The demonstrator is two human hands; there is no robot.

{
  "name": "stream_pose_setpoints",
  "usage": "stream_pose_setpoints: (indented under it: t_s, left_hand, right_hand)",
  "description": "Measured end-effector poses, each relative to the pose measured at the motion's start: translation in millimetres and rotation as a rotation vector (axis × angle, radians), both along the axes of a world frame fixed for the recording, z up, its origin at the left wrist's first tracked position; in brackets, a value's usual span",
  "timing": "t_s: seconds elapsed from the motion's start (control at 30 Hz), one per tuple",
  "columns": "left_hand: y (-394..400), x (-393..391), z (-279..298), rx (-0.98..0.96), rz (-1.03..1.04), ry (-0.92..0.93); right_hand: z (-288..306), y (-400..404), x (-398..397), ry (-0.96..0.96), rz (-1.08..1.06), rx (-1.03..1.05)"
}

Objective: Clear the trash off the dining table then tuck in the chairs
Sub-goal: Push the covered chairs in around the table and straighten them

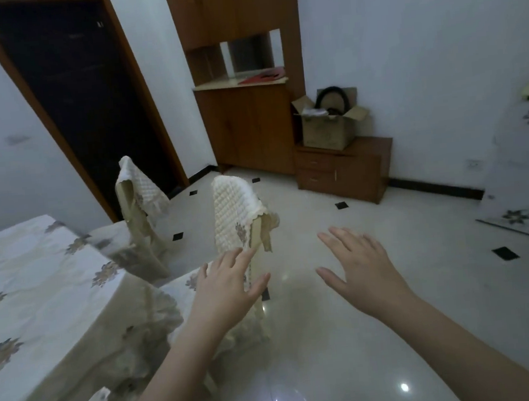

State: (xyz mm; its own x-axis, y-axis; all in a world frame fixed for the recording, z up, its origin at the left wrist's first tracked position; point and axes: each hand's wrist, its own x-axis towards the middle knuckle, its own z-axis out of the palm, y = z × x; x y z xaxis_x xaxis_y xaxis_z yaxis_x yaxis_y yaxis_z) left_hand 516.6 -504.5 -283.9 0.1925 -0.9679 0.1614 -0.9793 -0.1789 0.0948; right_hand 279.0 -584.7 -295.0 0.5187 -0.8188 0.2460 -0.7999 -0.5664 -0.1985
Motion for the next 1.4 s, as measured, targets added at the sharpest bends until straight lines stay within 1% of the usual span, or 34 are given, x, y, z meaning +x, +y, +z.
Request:
stream_pose_setpoints:
  t_s: [0.13,0.27,0.4,0.53,0.6,0.77,0.97,1.1,1.27,1.4]
  left_hand:
    - [-50,-1,11,0.001,-0.036,-0.037]
    - [-102,9,23,-0.041,-0.073,-0.132]
    - [-152,20,39,-0.097,-0.101,-0.121]
    - [-202,26,47,-0.110,-0.156,-0.133]
    - [-226,25,45,-0.107,-0.200,-0.133]
    - [-286,8,26,-0.125,-0.248,-0.063]
    - [-373,-34,4,-0.186,-0.255,-0.043]
    - [-430,-57,-5,-0.159,-0.231,-0.079]
    - [-485,-66,-13,-0.167,-0.149,-0.130]
    - [-509,-58,-25,-0.110,-0.070,-0.129]
  right_hand:
    - [4,-40,5,-0.004,-0.052,0.009]
    - [17,-88,12,0.063,-0.153,0.005]
    - [37,-132,23,0.118,-0.207,0.021]
    - [47,-163,28,0.119,-0.251,-0.016]
    - [46,-180,25,0.110,-0.276,-0.020]
    - [40,-240,4,0.087,-0.327,-0.027]
    - [22,-318,-32,0.087,-0.365,-0.036]
    - [10,-372,-54,0.119,-0.428,-0.015]
    - [1,-445,-68,0.127,-0.361,-0.016]
    - [-9,-490,-51,0.133,-0.258,0.021]
